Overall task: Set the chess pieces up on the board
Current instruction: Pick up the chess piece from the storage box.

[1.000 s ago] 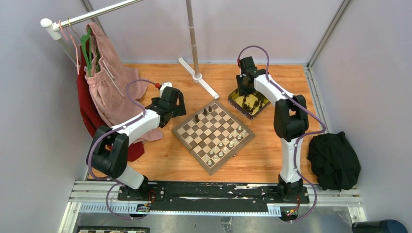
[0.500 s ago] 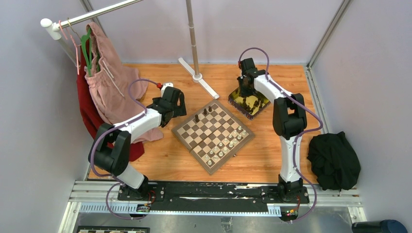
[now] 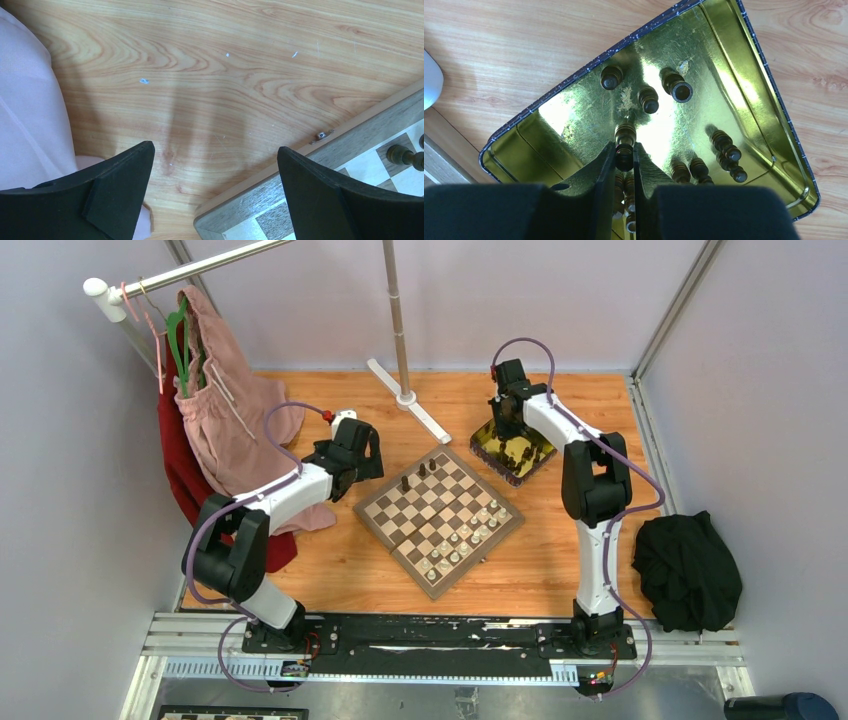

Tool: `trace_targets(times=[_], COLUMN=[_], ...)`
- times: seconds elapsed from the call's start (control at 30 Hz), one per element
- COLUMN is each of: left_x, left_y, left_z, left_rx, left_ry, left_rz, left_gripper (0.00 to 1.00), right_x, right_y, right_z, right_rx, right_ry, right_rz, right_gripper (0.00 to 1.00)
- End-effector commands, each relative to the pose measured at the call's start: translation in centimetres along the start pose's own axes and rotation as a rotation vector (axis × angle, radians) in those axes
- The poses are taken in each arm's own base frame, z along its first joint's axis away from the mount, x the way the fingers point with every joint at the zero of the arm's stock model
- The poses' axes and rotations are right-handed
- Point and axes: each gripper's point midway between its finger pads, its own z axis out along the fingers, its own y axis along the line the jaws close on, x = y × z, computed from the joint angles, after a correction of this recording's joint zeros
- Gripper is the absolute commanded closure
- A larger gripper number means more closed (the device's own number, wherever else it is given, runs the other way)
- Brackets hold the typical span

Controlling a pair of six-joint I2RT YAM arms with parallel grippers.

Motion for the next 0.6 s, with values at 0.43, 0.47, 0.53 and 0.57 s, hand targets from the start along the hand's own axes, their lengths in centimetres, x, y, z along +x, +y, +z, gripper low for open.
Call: trace_targets(times=[0.43,0.47,0.53,0.57], left_x=[-1.9,-2.0,-2.1,-2.2], left_y=[0.4,0.5,0.6,0.6], left_z=[-2.4,-2.5,-2.8,-2.9], left_rx=[0.007,0.006,0.005,0.005], left_ry=[-0.064,-0.065,-0.071,-0.074], left_rz=[-0.026,-0.028,-0.03,-0.03], left_gripper=[0.0,0.0,0.0,0.0], right_x=[-3.5,-3.7,-4.1,-4.3], right_y=[-0.1,0.1,0.9,1.4], right_z=[-6.2,-6.7,-7.6,-8.2], right_rx=[-0.043,-0.049,-0.066,-0.075], right_ry=[-0.134,-0.145,-0.163,-0.174], right_rz=[0.016,0.01,-0.01,-0.024], right_gripper=[1.0,1.0,1.0,1.0])
